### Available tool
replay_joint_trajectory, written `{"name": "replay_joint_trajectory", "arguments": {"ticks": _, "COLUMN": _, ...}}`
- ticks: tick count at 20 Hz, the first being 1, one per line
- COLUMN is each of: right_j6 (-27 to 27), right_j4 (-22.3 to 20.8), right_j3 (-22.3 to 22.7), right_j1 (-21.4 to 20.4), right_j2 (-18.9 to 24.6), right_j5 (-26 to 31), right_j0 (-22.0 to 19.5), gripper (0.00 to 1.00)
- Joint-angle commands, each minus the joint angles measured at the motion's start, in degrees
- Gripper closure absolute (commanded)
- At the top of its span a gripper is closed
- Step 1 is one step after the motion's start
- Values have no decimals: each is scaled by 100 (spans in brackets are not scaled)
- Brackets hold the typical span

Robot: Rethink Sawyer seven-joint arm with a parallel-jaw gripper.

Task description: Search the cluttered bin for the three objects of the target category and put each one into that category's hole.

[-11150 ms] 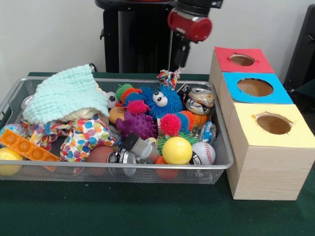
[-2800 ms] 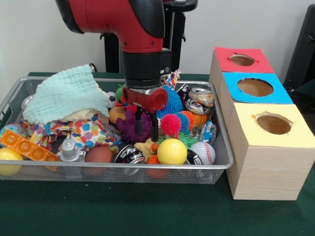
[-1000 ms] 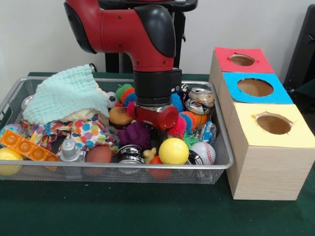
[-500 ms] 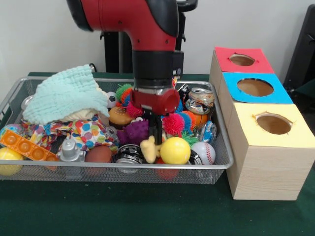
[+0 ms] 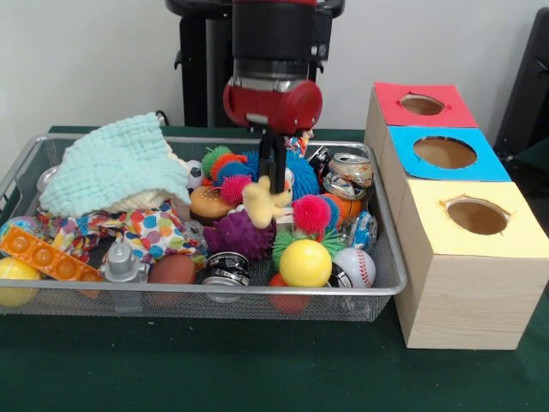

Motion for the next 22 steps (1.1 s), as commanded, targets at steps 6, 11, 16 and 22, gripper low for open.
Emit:
{"name": "replay_joint_trajectory", "arguments": {"ticks": 6, "right_j6": 862, "right_j4": 813, "right_j3": 1121, "right_j1": -1137, "right_j2": -42, "right_j5": 1202, "right_j0": 556, "gripper": 100}}
{"name": "replay_joint_trajectory", "arguments": {"ticks": 11, "right_j6": 992, "right_j4": 1050, "right_j3": 1269, "right_j1": -1311, "right_j2": -323, "right_j5": 1249, "right_j0": 913, "gripper": 100}}
{"name": "replay_joint_trajectory", "arguments": {"ticks": 16, "right_j6": 1278, "right_j4": 1251, "right_j3": 1380, "right_j1": -1477, "right_j2": -855, "right_j5": 1276, "right_j0": 1505, "gripper": 100}}
{"name": "replay_joint_trajectory", "arguments": {"ticks": 22, "right_j6": 1432, "right_j4": 1468, "right_j3": 1459, "right_j1": -1299, "right_j2": -1347, "right_j5": 819, "right_j0": 2054, "gripper": 100}}
